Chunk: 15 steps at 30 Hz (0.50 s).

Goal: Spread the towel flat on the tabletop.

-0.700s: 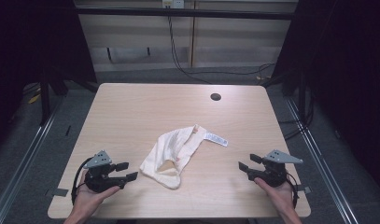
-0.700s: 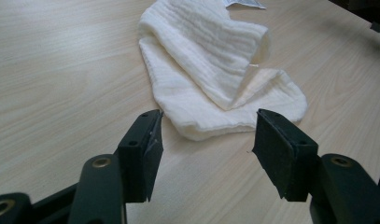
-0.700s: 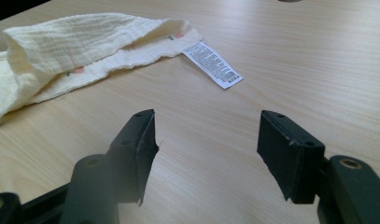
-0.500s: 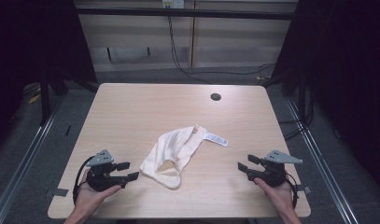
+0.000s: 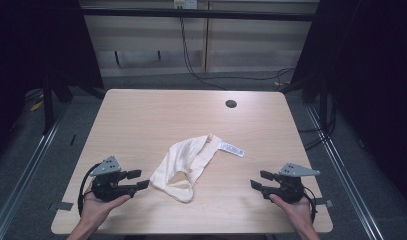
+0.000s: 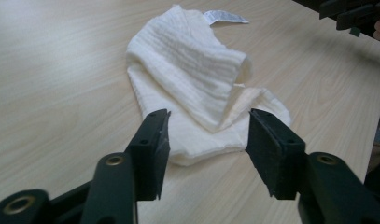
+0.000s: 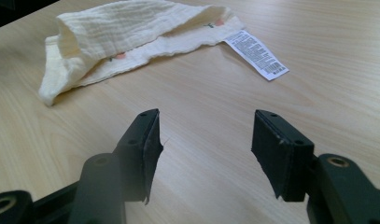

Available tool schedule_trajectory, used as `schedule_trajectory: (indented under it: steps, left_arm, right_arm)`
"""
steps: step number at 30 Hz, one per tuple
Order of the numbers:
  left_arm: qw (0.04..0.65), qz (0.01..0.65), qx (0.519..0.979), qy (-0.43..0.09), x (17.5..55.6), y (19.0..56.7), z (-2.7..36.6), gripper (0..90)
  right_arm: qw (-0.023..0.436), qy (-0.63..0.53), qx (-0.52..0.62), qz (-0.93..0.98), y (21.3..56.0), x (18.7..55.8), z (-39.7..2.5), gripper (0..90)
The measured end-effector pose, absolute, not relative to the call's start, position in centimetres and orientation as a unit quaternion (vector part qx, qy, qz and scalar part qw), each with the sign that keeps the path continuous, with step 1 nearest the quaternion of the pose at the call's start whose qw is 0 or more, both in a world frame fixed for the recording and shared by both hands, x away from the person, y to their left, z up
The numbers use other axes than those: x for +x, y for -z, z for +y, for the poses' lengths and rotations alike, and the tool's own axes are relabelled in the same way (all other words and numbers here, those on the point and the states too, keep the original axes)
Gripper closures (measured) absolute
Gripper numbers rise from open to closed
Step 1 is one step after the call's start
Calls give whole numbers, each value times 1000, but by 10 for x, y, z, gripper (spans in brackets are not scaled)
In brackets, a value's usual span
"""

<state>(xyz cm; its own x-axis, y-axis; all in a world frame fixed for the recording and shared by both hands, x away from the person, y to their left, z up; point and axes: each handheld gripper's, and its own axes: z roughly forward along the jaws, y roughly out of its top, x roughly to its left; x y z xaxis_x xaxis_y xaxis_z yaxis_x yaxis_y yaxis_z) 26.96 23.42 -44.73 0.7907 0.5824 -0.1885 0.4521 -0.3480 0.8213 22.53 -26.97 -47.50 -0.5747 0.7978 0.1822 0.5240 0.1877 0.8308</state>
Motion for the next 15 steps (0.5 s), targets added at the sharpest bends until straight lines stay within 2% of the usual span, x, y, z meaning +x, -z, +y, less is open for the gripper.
schedule_trajectory:
  steps: [5,11,15]
  left_arm:
    - [474,302,824,-71,275,443,227,561]
    - [464,278,838,-71,293,435,200,673]
    - [469,263,840,-69,303,428,181,692]
  right_arm:
    - [146,-466,429,760,473,225,-267,422]
    - [137,-461,429,765,476,230,-265,420]
    - [136,-460,425,768,476,229,-264,416]
